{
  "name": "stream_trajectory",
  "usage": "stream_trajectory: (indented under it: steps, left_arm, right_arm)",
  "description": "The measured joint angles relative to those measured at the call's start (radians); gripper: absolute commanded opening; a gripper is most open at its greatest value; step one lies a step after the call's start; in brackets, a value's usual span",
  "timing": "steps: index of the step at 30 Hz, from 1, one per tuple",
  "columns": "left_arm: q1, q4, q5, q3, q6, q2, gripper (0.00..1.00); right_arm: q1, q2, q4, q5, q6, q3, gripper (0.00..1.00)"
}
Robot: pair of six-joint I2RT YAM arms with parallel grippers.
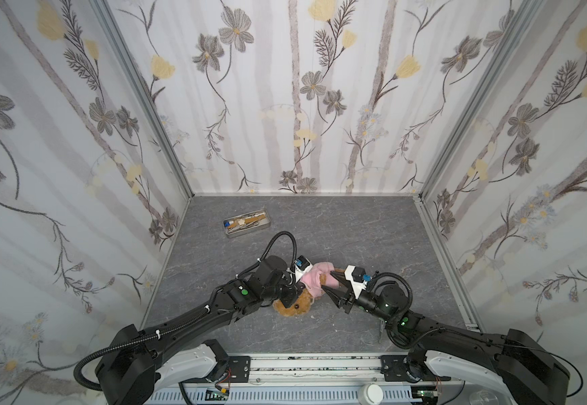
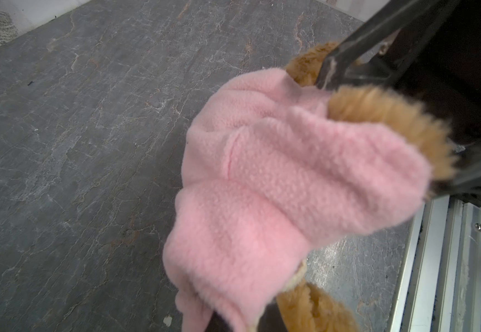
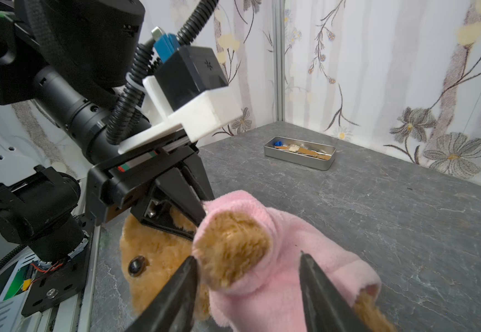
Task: Dress the teddy bear
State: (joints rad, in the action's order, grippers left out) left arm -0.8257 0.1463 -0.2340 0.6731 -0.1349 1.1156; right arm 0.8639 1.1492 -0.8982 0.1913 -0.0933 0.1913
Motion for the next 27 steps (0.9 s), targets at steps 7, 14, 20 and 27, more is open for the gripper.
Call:
stream_trajectory:
  steps: [7, 14, 20, 27]
  left_arm:
    - [0.0, -0.001, -0.009, -0.005, -0.006, 0.005, 0.0]
    - [0.0, -0.001, -0.013, -0.006, -0.022, 0.008, 0.0]
    - [0.0, -0.001, -0.014, -0.006, -0.023, 0.014, 0.0]
    - [0.0, -0.001, -0.013, -0.006, -0.023, 0.019, 0.0]
  right_arm:
    - [-0.001, -0.023, 0.035, -0.003, 0.04, 0.031, 0.37]
    - [-0.003, 0.042, 0.079, 0.062, 0.058, 0.081, 0.32]
    - [-0.003, 0.07, 0.085, 0.098, 0.06, 0.083, 0.27]
    - [-0.004, 0.1, 0.087, 0.116, 0.061, 0.087, 0.01]
